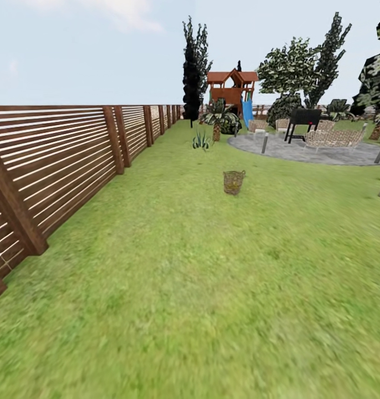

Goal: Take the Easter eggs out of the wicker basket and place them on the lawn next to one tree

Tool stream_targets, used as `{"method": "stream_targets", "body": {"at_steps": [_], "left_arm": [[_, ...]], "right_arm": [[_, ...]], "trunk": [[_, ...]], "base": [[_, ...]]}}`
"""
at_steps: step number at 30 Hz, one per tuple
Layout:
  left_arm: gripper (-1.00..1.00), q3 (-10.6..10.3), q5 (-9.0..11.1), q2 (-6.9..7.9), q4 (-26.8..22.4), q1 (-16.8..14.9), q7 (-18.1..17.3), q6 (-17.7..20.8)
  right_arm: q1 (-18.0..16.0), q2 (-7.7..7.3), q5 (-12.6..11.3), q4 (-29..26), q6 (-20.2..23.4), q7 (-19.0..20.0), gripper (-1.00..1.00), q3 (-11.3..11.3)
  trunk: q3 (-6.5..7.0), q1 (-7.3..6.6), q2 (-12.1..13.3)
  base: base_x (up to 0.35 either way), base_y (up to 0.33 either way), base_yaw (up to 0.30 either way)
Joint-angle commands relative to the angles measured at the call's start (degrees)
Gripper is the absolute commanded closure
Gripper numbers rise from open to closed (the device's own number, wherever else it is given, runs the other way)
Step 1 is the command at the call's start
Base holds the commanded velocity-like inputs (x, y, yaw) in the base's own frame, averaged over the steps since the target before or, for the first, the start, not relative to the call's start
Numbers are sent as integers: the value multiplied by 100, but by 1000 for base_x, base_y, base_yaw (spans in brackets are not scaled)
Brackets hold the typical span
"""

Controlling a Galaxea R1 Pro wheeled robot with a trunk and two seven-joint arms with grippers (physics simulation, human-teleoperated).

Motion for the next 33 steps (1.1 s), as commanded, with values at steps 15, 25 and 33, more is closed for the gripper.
{"method": "stream_targets", "body": {"at_steps": [15,25,33], "left_arm": [[-100,-9,10,0,4,-4,13,-19],[-100,-11,10,-1,4,-4,13,-25],[-100,-268,8,-32,52,-4,26,35]], "right_arm": [[2,-2,-46,-11,34,5,-100,7],[2,-2,-44,-16,34,11,-100,7],[0,-28,-44,-37,37,78,-100,-15]], "trunk": [[-80,4,-4],[-98,4,-4],[-101,4,-4]], "base": [[327,113,-89],[327,105,-28],[332,20,-1]]}}
